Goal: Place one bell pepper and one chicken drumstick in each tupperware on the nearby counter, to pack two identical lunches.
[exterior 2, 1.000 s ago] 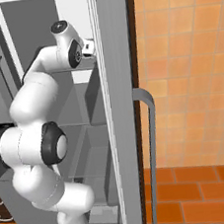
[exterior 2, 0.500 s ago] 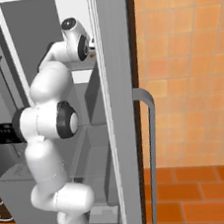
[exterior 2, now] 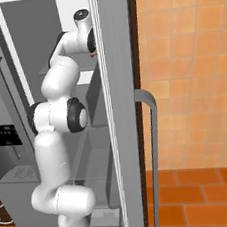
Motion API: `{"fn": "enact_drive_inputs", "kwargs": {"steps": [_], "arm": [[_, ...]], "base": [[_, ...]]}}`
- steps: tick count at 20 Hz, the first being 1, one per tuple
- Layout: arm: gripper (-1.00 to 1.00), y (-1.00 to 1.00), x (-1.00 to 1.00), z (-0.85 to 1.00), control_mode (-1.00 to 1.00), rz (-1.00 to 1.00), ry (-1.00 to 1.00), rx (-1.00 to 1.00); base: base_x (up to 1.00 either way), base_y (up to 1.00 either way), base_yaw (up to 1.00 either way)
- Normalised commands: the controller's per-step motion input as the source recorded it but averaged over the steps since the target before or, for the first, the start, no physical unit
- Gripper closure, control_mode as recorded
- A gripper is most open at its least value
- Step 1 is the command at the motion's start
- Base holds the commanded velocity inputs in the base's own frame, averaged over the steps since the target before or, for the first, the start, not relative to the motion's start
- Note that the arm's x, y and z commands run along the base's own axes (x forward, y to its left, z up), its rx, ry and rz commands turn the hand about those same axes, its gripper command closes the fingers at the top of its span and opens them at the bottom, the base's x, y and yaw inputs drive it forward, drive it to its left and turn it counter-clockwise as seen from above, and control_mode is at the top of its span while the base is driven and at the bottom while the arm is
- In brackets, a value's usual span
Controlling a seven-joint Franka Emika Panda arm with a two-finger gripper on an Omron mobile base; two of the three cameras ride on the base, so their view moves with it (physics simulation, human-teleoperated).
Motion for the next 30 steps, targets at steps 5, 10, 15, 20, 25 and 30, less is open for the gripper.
{"fn": "enact_drive_inputs", "kwargs": {"steps": [5,10,15,20,25,30], "arm": [[-1.0,0.0,0.01,-0.73,-1.0,0.0,-0.06,0.0],[-1.0,0.01,0.0,-0.3,-1.0,0.0,-0.07,0.0],[-1.0,0.15,0.0,-0.03,-1.0,0.0,0.0,0.0],[1.0,0.11,0.0,-0.05,-1.0,0.0,0.0,0.0],[1.0,0.01,0.0,0.0,-1.0,0.0,0.0,0.0],[1.0,0.06,-0.82,-0.08,-1.0,0.03,-0.05,0.0]], "base": [[0.0,0.0,0.0],[0.0,0.0,0.0],[0.0,0.0,0.0],[0.0,0.0,0.0],[0.0,0.0,0.0],[0.0,0.0,0.0]]}}
